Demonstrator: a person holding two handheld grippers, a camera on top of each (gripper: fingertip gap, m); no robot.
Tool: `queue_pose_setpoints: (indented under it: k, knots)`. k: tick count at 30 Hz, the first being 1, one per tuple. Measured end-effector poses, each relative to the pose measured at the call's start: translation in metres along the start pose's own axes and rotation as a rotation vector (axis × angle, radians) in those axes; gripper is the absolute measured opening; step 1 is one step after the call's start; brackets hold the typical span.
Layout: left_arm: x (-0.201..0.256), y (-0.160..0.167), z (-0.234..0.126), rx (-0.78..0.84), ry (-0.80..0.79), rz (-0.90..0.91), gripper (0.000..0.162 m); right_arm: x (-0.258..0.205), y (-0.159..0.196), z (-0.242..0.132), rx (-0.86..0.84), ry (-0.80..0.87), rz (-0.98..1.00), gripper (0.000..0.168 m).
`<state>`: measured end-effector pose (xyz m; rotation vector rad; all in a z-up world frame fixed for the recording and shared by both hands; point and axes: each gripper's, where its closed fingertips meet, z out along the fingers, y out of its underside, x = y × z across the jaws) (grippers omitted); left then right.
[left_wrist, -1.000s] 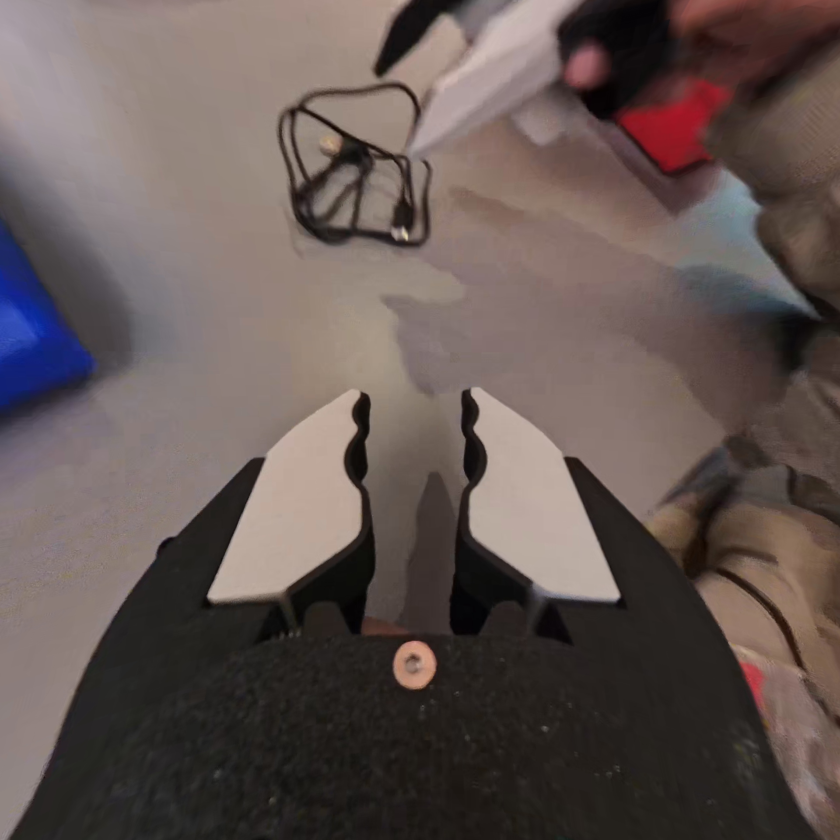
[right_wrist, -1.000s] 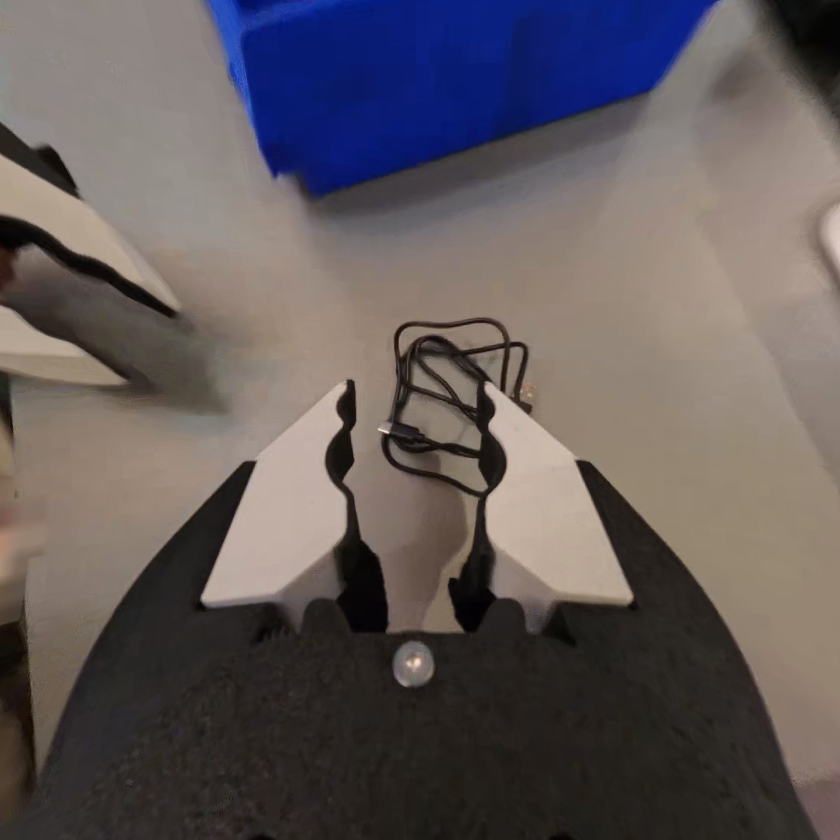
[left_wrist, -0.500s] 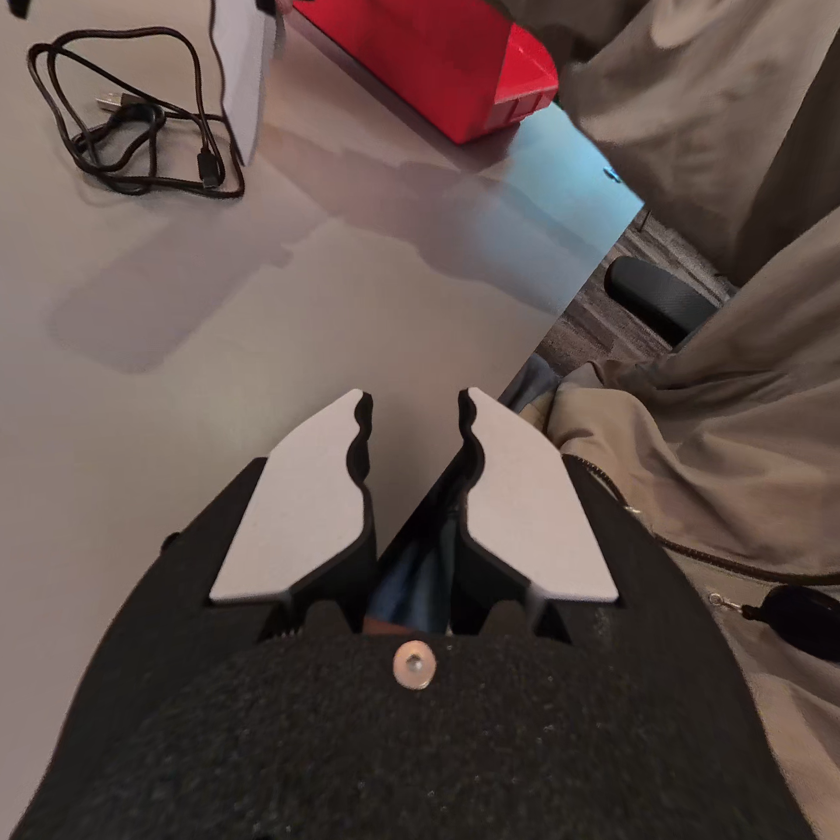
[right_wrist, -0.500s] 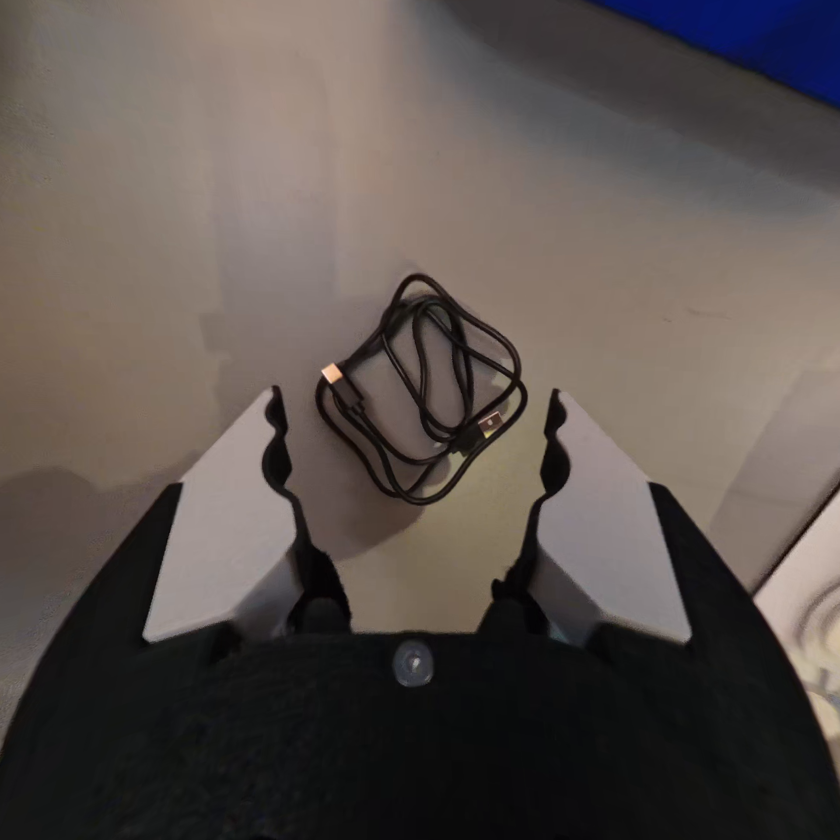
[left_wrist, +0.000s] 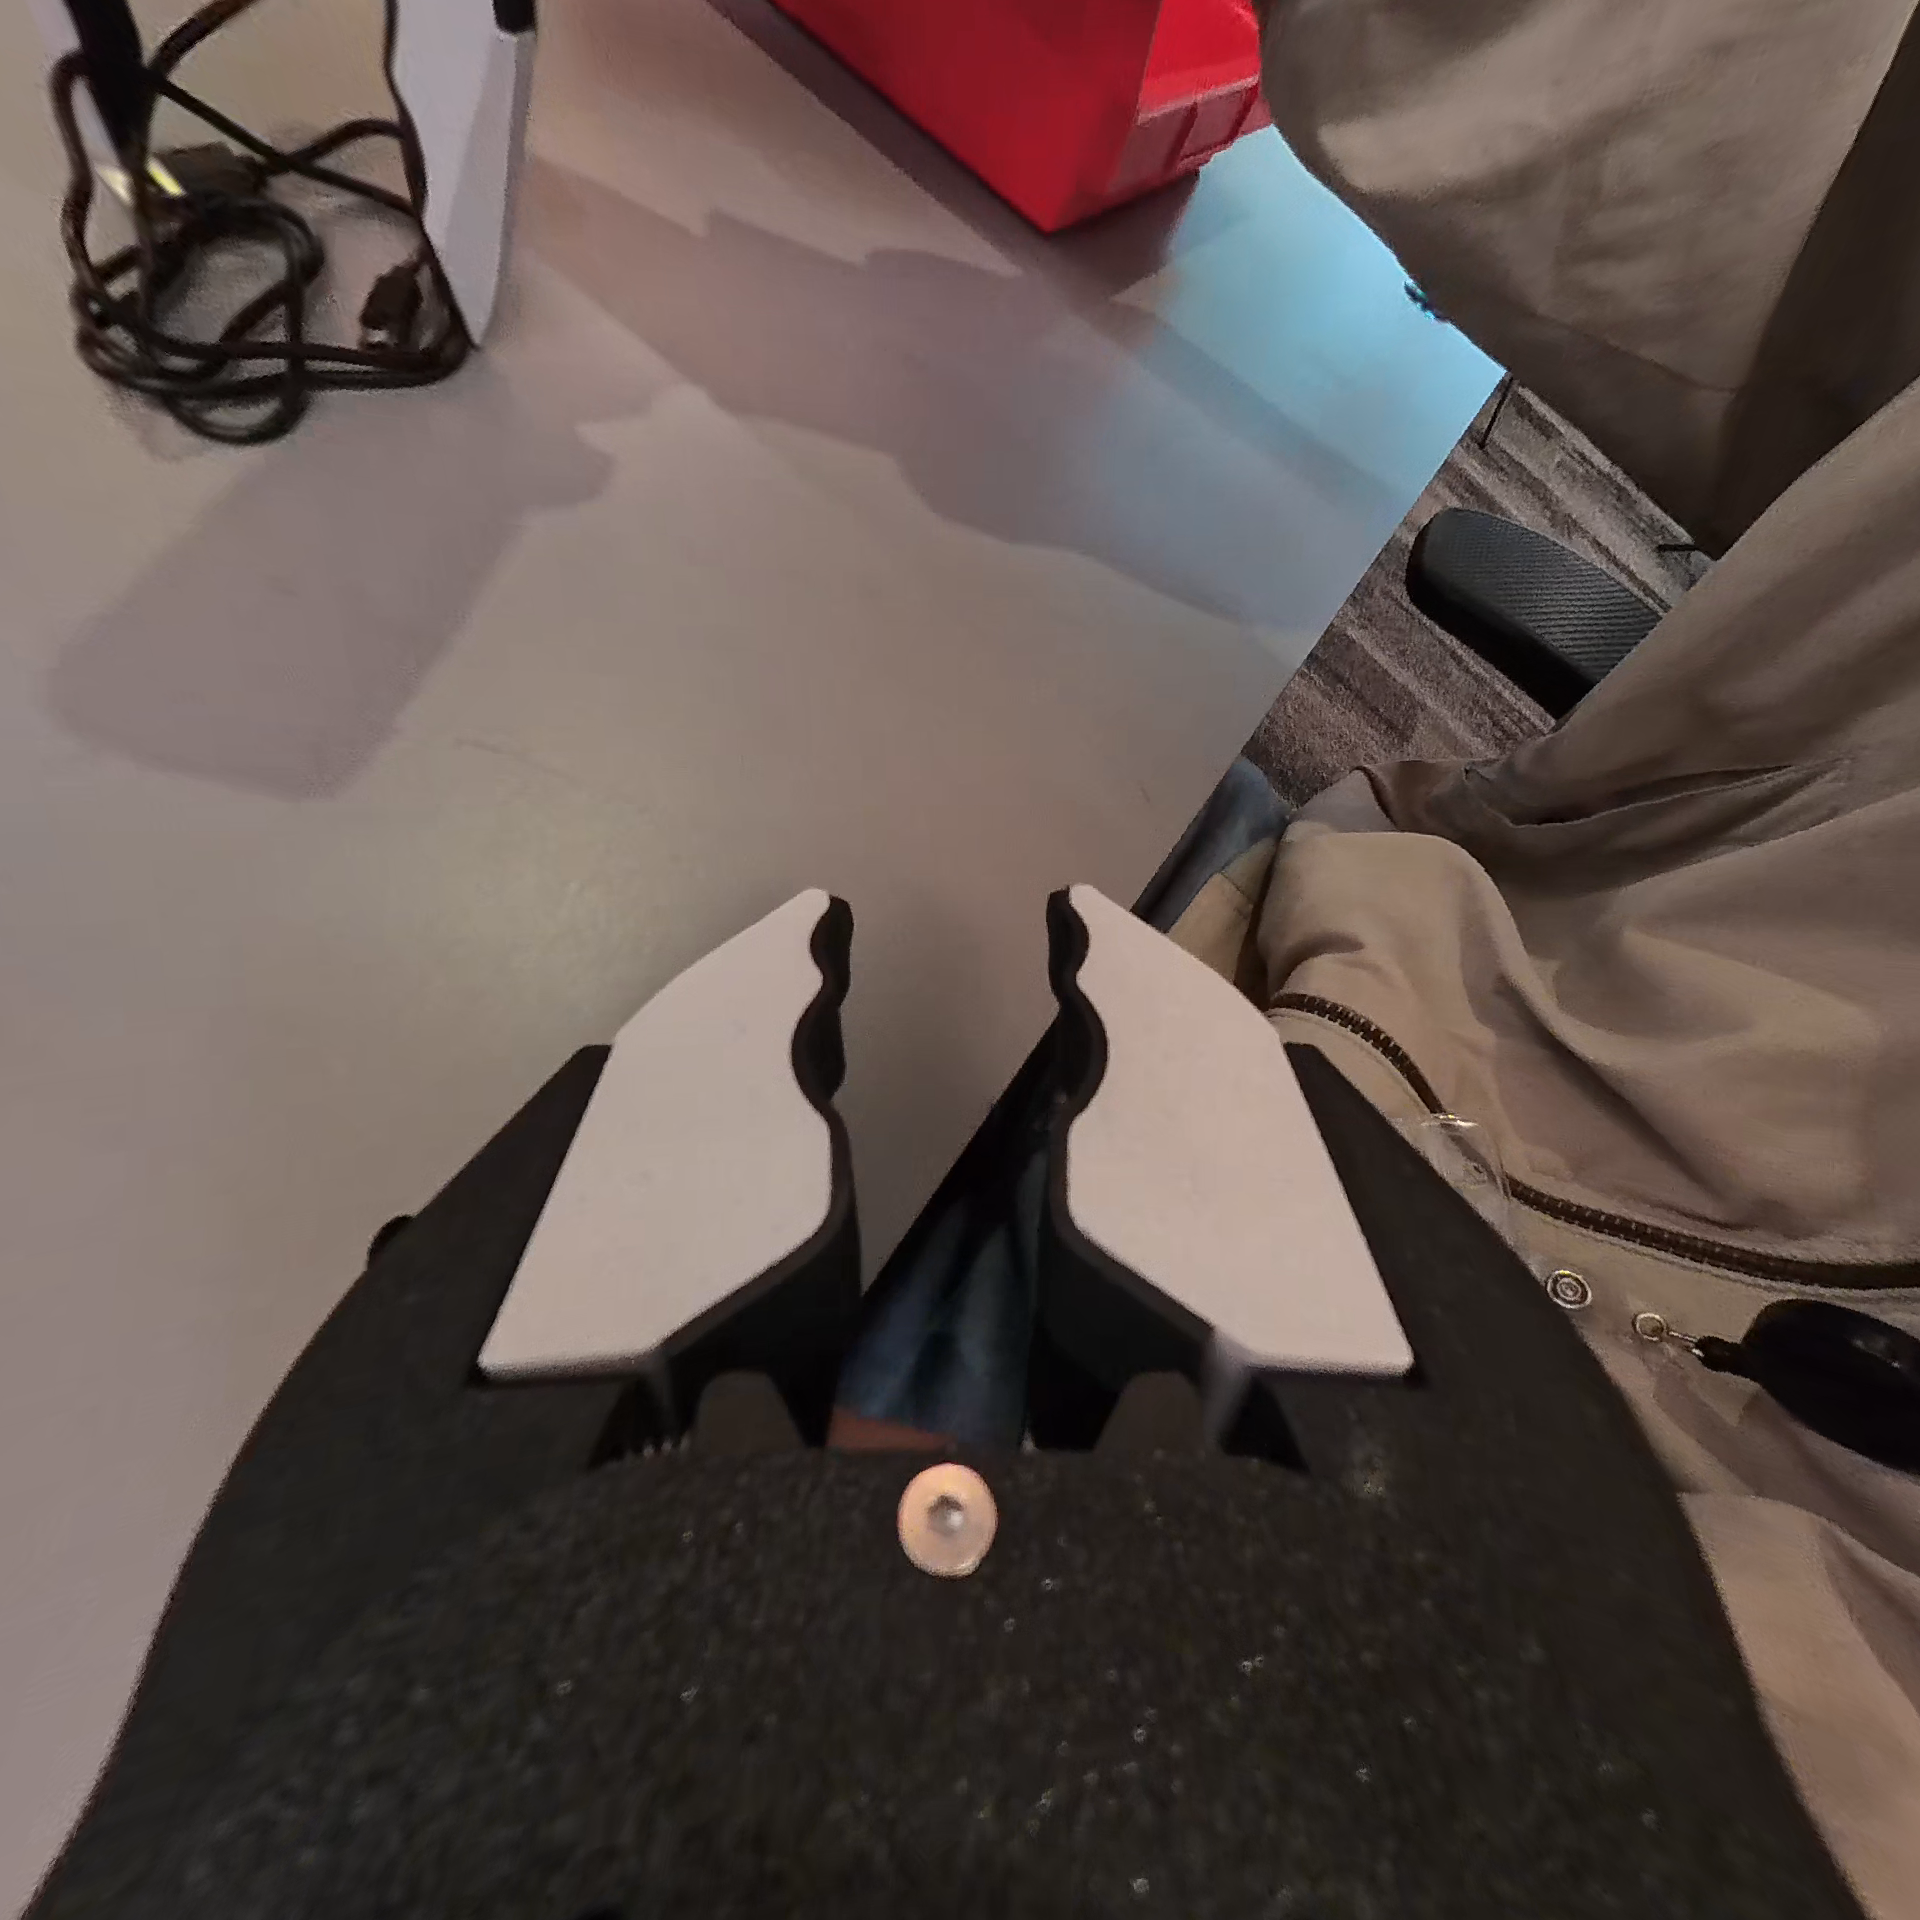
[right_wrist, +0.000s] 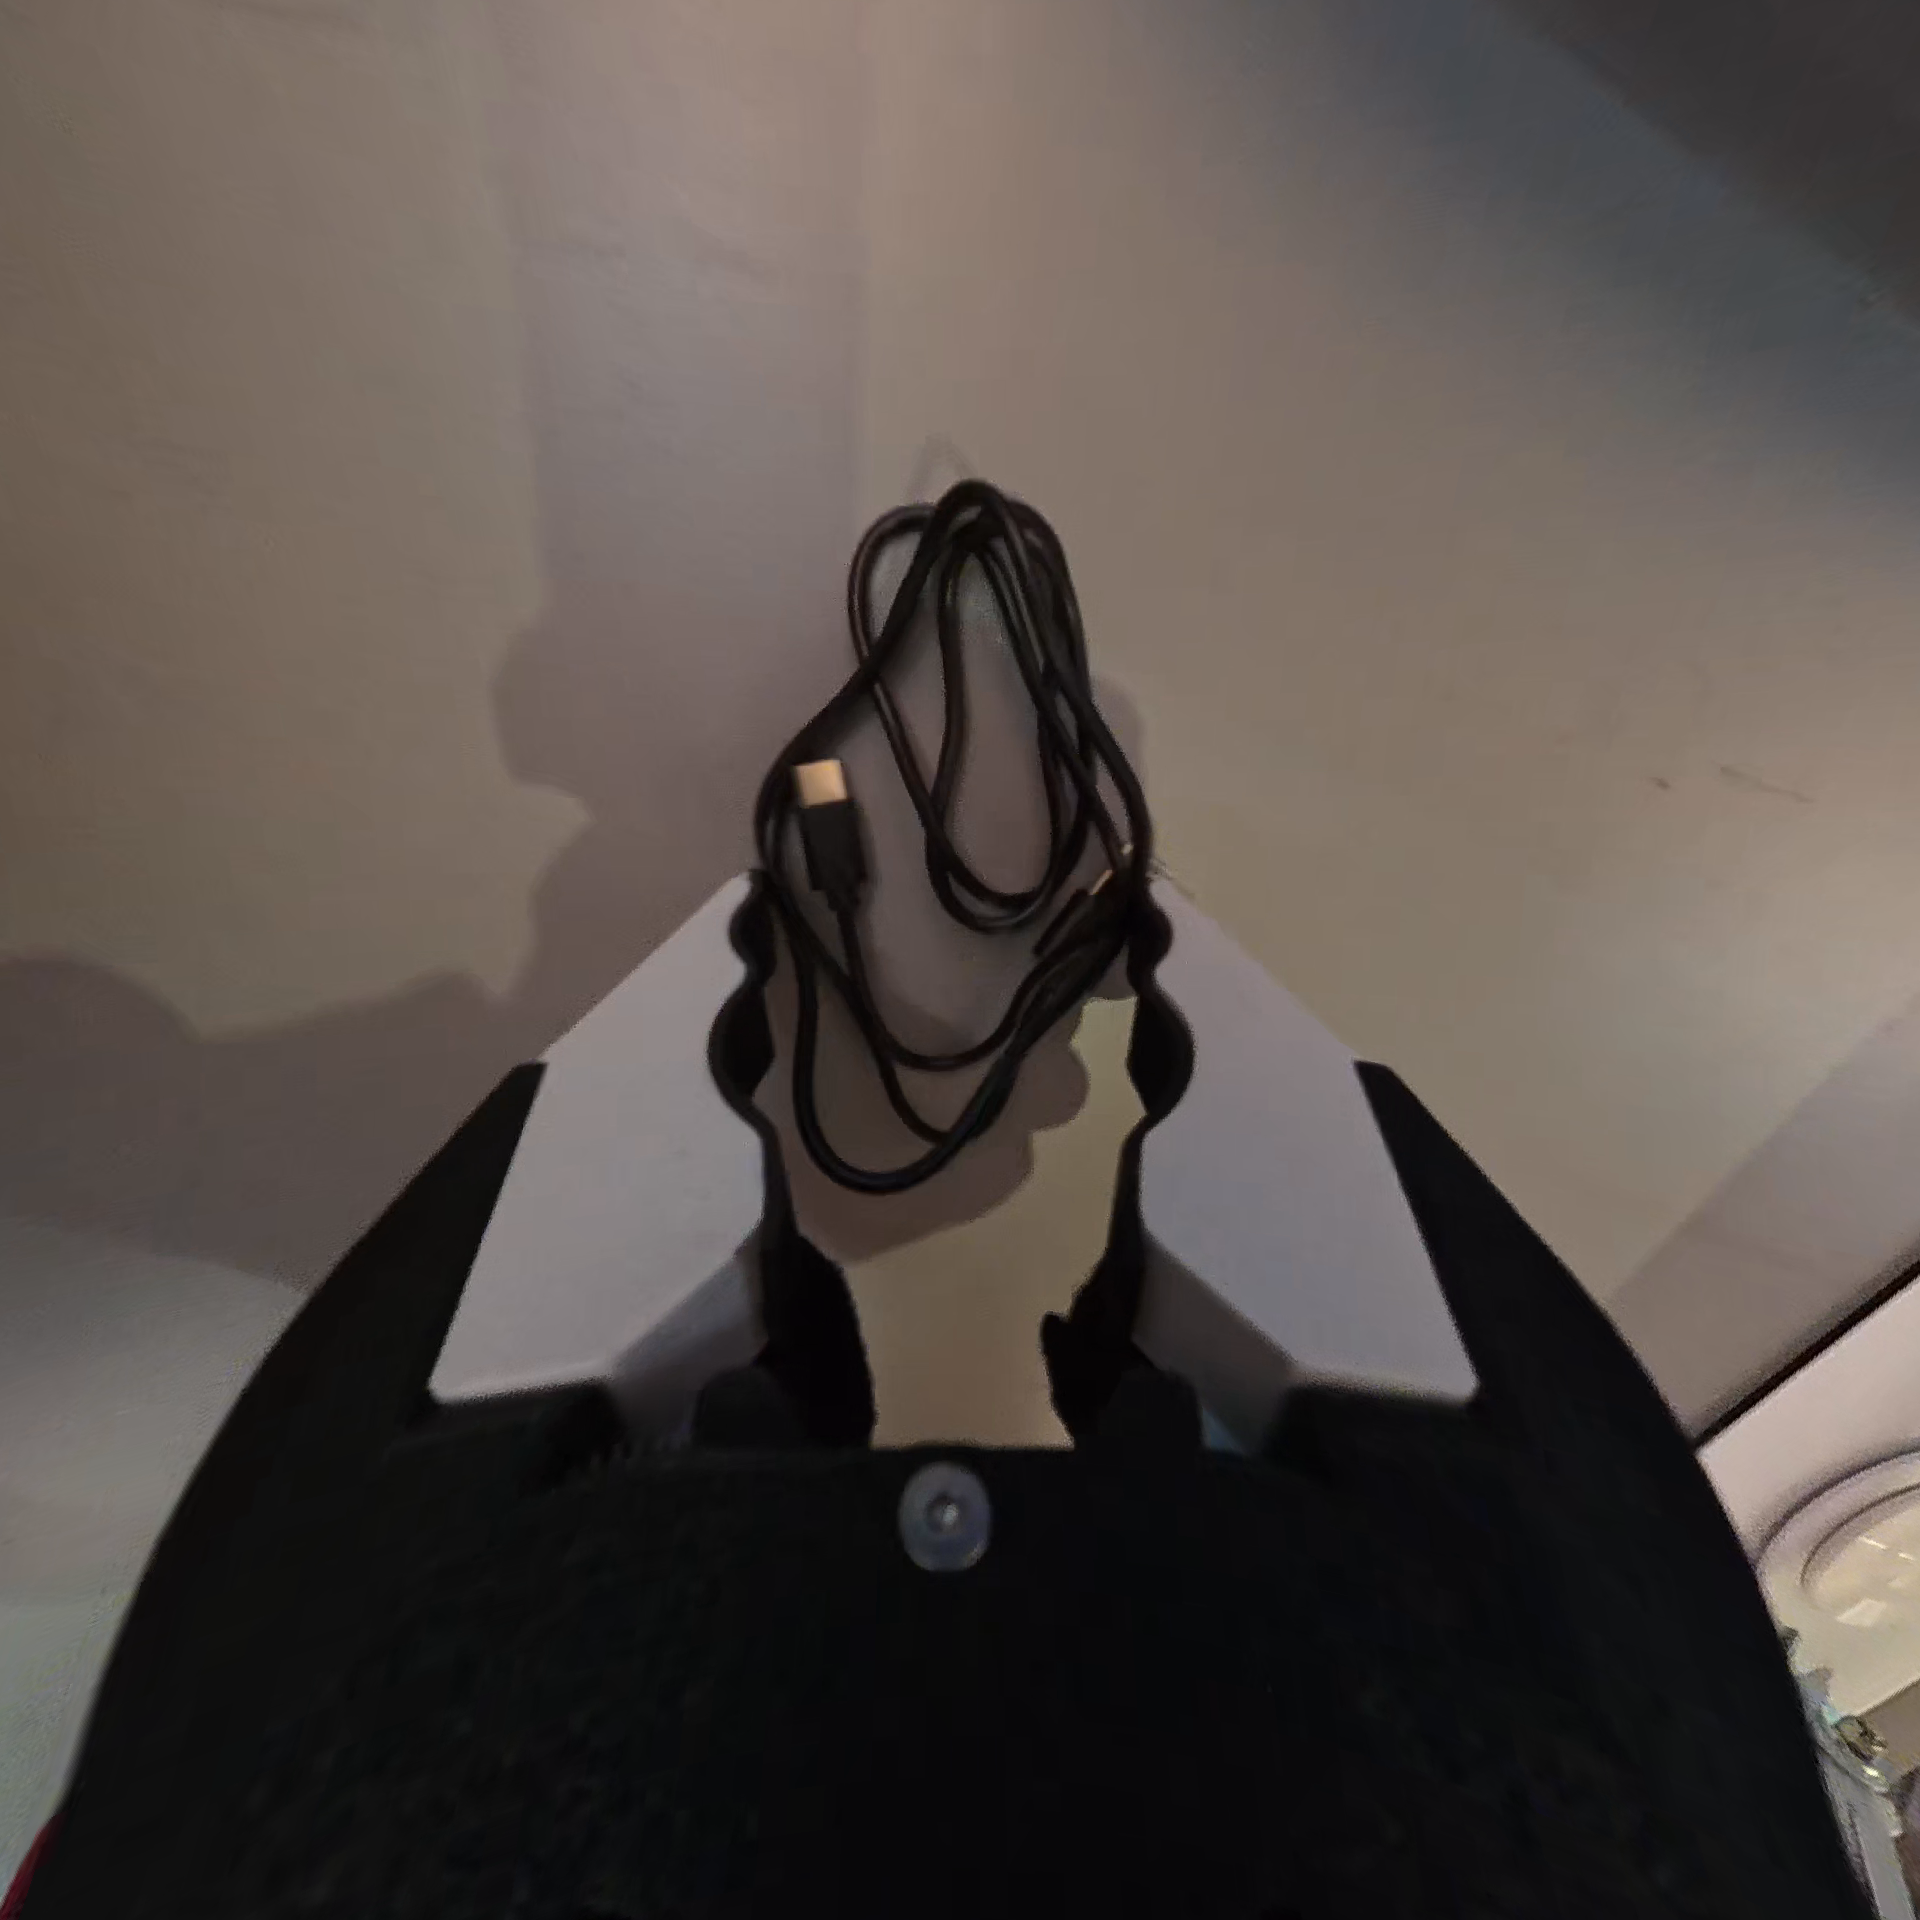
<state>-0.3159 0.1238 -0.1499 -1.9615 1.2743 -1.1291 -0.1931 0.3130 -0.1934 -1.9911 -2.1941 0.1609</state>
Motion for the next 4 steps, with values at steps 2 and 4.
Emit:
queue_pose_setpoints:
  k: [2, 4]
  knots:
    - [-0.0003, 0.0005, 0.0015, -0.007, 0.001, 0.002, 0.037, -0.0017, -0.0024, 0.0001, 0.006, 0.015, -0.025, 0.057]
    - [-0.0001, 0.0011, 0.0026, -0.013, 0.001, 0.006, 0.037, -0.0006, -0.0044, -0.0002, 0.01, 0.048, -0.042, 0.04]
